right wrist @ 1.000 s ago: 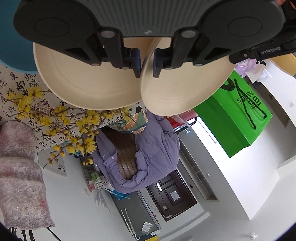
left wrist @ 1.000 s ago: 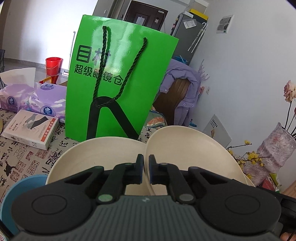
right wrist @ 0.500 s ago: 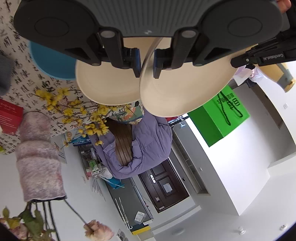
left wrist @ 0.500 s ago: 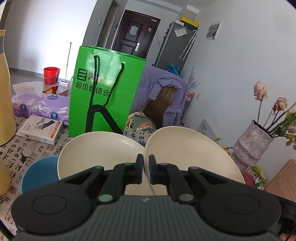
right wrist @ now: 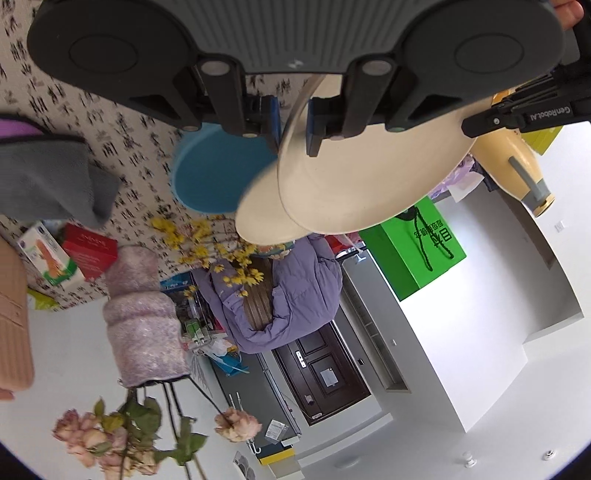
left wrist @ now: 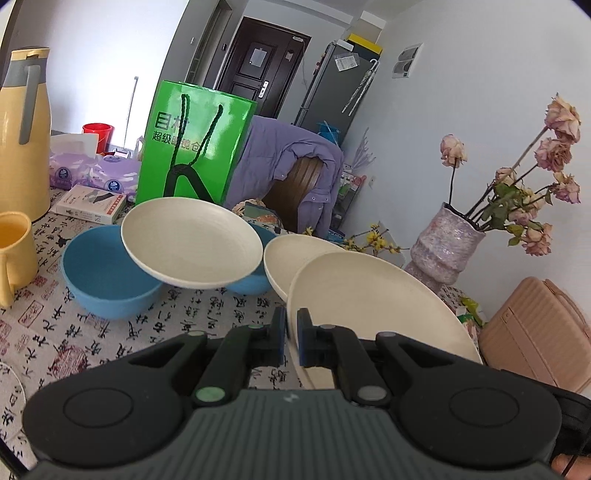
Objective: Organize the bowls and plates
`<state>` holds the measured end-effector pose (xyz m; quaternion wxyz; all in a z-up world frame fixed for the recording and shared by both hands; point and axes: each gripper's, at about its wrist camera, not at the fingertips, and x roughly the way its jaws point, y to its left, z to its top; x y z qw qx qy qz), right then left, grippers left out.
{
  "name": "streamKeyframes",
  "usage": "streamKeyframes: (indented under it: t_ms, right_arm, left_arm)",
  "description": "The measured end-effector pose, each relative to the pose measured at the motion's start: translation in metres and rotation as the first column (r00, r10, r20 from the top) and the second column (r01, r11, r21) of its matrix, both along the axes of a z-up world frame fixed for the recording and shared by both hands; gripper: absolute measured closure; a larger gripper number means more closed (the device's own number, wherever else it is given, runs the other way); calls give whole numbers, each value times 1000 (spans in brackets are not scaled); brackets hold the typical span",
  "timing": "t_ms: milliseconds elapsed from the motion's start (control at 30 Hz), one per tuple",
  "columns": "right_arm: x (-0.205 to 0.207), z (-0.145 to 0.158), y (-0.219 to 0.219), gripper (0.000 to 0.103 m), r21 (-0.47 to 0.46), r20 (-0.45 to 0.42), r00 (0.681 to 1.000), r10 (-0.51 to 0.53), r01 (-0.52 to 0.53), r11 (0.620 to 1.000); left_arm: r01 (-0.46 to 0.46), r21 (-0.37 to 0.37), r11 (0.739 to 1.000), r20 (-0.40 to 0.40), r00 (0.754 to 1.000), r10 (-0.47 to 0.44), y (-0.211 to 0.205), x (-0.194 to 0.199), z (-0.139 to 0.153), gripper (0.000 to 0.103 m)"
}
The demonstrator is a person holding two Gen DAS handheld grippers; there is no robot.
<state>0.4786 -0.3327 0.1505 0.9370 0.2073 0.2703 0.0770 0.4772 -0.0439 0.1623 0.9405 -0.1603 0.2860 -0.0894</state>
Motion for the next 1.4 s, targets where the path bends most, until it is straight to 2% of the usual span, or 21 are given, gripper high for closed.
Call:
streamKeyframes:
  t_ms: [200, 433, 767, 1000, 1400]
  right_arm:
    - [-54, -10, -15, 89, -9, 33, 999, -2, 2, 1000]
    - [-119, -31, -35, 88, -59, 67, 998, -19, 23, 998]
    - [-184, -81, -54, 87, -103, 23, 999, -48, 50, 993]
    - [-204, -109, -53, 85, -201, 1, 998, -57, 56, 978]
    - [-187, -136, -55, 83, -225, -51, 997, -63, 50, 973]
  left_arm:
    - [5, 3, 1000, 43, 999, -6, -20, -54, -8, 96]
    - [55, -24, 998, 78, 996, -53, -39, -110, -43, 96]
    - [115, -29, 993, 59, 992, -114, -59, -162, -96, 95]
    - [125, -13, 992, 22, 992, -125, -69, -172, -128, 95]
    - [130, 26, 991, -23, 991, -129, -78, -160, -148, 95]
